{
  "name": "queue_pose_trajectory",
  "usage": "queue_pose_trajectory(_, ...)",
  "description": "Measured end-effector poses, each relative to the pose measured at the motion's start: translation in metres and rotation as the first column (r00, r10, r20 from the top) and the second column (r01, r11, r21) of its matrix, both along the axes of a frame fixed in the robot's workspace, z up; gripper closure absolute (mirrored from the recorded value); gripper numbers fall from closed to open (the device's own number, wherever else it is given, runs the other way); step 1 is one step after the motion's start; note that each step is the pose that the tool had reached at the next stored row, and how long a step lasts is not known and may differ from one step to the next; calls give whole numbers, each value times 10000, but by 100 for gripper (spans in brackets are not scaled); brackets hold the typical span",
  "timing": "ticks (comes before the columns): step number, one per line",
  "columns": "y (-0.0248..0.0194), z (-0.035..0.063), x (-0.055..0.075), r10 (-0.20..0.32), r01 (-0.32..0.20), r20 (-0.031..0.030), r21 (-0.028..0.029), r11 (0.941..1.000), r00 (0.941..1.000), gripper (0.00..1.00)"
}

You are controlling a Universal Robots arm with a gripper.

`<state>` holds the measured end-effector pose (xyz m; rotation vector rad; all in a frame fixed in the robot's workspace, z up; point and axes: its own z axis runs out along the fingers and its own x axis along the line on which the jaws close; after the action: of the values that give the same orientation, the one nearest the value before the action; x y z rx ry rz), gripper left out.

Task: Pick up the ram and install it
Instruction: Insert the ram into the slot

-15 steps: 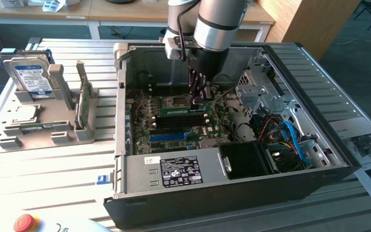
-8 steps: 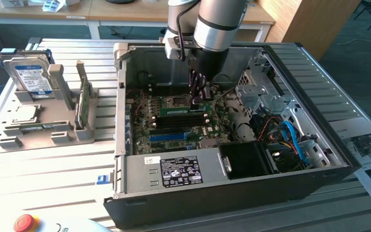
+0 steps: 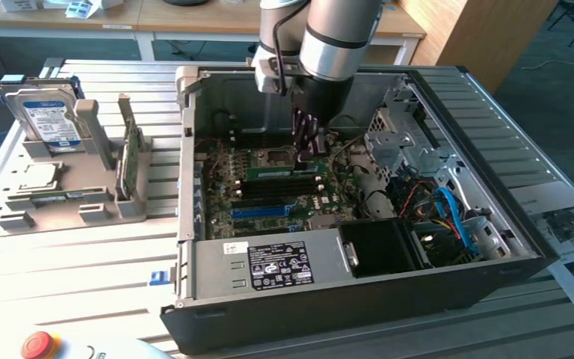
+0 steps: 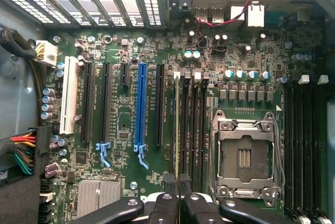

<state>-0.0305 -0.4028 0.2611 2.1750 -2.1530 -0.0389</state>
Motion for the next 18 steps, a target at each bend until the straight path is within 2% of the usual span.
queue_pose_trajectory(18,0,-85,0,-83,83,1,0,10000,10000,88)
